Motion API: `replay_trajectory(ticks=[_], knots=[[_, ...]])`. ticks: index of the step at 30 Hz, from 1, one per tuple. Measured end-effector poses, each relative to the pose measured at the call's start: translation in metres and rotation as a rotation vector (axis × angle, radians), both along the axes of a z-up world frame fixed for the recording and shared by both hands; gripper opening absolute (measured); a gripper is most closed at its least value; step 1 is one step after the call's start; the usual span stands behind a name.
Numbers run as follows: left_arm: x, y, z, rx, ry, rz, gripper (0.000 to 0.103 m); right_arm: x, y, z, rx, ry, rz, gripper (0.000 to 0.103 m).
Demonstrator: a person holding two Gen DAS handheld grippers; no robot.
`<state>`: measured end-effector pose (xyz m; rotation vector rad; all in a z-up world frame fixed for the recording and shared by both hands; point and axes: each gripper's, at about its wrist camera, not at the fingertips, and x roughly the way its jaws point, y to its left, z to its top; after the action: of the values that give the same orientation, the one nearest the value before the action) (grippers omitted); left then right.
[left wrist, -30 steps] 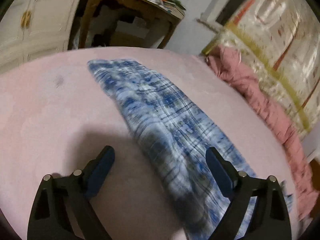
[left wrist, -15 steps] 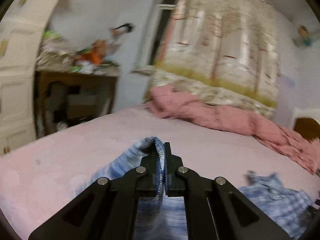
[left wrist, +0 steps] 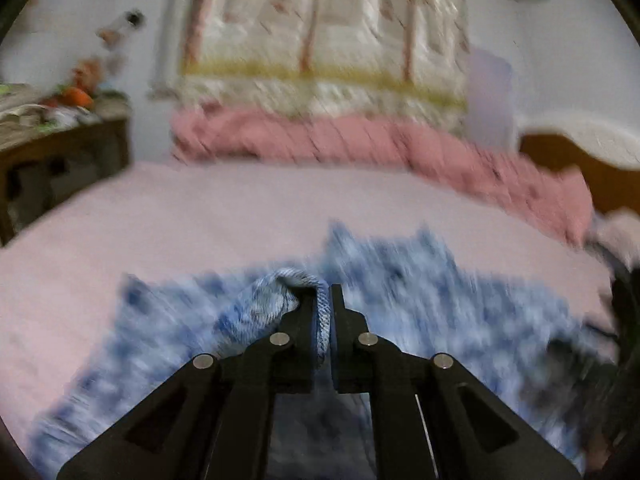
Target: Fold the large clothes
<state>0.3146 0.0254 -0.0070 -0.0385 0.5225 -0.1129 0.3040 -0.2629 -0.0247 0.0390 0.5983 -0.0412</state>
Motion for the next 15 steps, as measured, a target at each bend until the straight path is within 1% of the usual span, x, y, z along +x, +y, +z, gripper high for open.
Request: replay_trajectory(ticks=[1, 2, 3, 5, 8, 9, 11, 12, 13, 15], knots=[[0.005, -0.007, -0.007, 0.038, 0.065, -0.021, 0.007, 0.0, -0.003, 0.0, 0.02, 0.002, 0.0, 0.088], [0.007, -0.009, -0.009, 0.045, 0.097, -0.031, 0.018, 0.001, -0.005, 0.0, 0.032, 0.005, 0.002, 0.088], [0.005, -0.007, -0.009, 0.036, 0.094, -0.028, 0.048, 0.001, -0.005, 0.0, 0.036, 0.005, 0.005, 0.088], [-0.006, 0.0, -0.004, 0.022, 0.053, -0.016, 0.079, 0.0, -0.003, 0.002, 0.036, 0.001, 0.019, 0.088], [-0.029, 0.017, 0.009, -0.035, -0.021, -0.05, 0.079, -0.005, 0.003, 0.005, 0.007, -0.024, 0.026, 0.088], [-0.04, 0.022, 0.013, -0.048, -0.056, -0.056, 0.079, -0.005, 0.003, 0.005, 0.006, -0.026, 0.028, 0.088], [-0.059, 0.041, 0.02, -0.083, -0.148, -0.038, 0.079, -0.005, 0.002, 0.005, 0.014, -0.029, 0.028, 0.088], [-0.065, 0.053, 0.023, -0.105, -0.183, -0.004, 0.08, -0.005, 0.0, 0.005, 0.021, -0.026, 0.026, 0.088], [-0.067, 0.068, 0.024, -0.137, -0.195, 0.05, 0.08, -0.004, -0.002, 0.004, 0.028, -0.023, 0.023, 0.088], [-0.067, 0.104, 0.021, -0.221, -0.195, 0.169, 0.079, -0.004, -0.003, 0.004, 0.035, -0.024, 0.02, 0.088]])
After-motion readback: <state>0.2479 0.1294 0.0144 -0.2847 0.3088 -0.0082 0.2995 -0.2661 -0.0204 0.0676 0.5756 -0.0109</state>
